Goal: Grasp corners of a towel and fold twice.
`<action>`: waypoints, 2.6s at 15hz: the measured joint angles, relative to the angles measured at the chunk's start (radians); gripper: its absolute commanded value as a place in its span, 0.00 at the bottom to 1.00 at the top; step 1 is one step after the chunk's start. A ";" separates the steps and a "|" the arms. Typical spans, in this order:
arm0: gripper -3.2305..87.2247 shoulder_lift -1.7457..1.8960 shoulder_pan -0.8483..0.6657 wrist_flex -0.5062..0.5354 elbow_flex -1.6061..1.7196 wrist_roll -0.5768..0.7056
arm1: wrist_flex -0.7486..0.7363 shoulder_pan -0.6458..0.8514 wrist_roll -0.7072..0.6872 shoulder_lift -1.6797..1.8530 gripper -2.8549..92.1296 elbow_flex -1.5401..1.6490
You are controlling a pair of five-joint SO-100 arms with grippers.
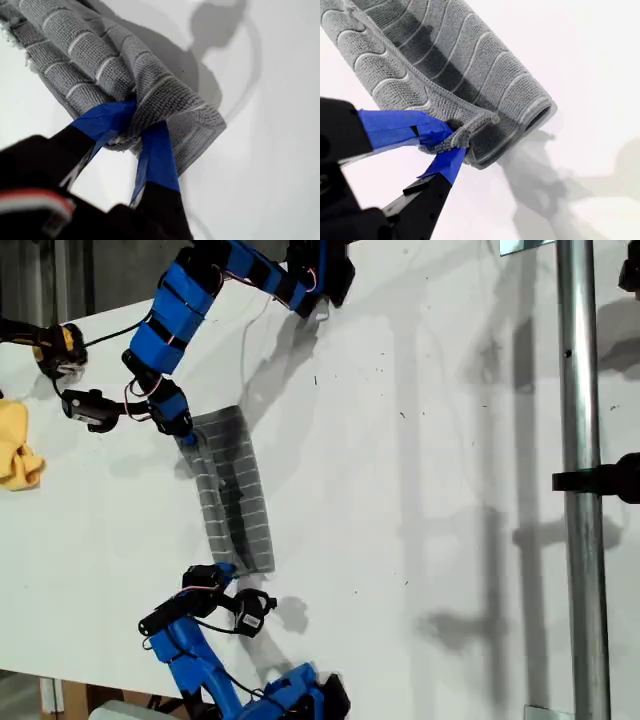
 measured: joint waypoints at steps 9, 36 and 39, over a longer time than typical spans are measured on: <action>0.03 -0.400 0.071 0.018 -0.164 -0.072 | 0.173 0.000 0.005 -0.242 0.03 -0.015; 0.22 1.882 0.318 -0.114 1.190 -0.403 | 0.322 0.175 0.370 1.238 0.48 0.877; 0.23 1.988 0.408 -0.255 1.408 -0.428 | 0.221 0.101 0.394 1.247 0.52 0.979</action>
